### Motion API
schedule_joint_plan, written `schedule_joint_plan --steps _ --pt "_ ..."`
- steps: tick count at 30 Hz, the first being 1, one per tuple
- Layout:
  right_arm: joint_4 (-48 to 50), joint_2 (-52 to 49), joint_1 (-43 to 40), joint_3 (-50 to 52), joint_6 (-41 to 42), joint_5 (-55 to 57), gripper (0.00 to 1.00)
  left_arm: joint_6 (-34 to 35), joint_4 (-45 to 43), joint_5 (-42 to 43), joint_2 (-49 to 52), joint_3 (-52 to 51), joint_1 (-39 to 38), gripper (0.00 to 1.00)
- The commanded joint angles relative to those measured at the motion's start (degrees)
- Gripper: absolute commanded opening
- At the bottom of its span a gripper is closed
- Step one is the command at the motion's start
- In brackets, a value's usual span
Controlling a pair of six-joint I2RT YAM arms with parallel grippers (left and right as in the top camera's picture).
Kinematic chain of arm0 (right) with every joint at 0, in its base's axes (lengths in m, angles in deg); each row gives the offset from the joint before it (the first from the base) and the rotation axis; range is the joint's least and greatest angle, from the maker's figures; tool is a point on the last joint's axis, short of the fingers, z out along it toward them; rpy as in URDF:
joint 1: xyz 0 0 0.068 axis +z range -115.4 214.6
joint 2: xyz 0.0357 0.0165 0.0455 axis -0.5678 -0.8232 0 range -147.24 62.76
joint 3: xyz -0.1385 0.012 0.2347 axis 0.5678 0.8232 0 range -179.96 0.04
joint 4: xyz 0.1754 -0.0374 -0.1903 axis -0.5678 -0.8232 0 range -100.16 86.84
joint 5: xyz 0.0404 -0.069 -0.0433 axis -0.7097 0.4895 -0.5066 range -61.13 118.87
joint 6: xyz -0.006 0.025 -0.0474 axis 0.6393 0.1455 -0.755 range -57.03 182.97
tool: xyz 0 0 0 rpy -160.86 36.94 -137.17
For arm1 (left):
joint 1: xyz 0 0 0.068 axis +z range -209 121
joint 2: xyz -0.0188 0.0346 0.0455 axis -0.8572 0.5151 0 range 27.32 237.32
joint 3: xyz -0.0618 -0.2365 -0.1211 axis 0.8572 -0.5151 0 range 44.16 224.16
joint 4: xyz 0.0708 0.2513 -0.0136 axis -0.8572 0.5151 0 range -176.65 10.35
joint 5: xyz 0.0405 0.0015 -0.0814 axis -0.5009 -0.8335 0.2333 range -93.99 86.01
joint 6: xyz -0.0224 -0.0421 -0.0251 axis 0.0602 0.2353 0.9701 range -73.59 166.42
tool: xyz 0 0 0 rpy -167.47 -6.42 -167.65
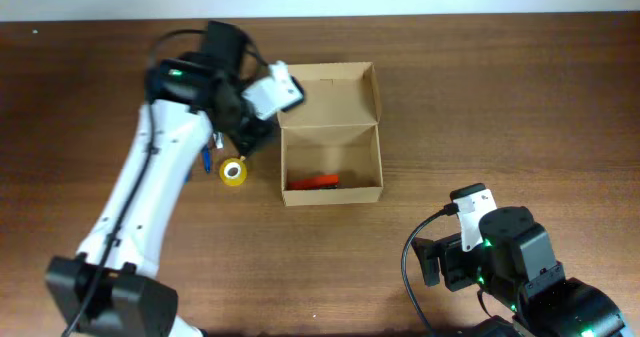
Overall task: Pack container
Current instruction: 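Move the left gripper back over the tape dispenser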
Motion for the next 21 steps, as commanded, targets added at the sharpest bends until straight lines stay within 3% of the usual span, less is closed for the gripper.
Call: schedule_joint_plan --steps 1,12,21 --pt "0.2 0.0 0.3 0.2 -0.2 -0.3 0.99 -0.3 0.2 4.1 -2.0 0.5 4.3 0.24" --pt "0.2 0.0 0.3 0.2 -0.2 -0.3 0.99 -0.5 -1.6 3.0 -2.3 -8.8 8.6 0.20" --pt "0.2 0.0 0.3 0.2 -0.2 -0.3 0.99 4.5 -6.7 0.4 -2.3 -17.8 11.0 0.20"
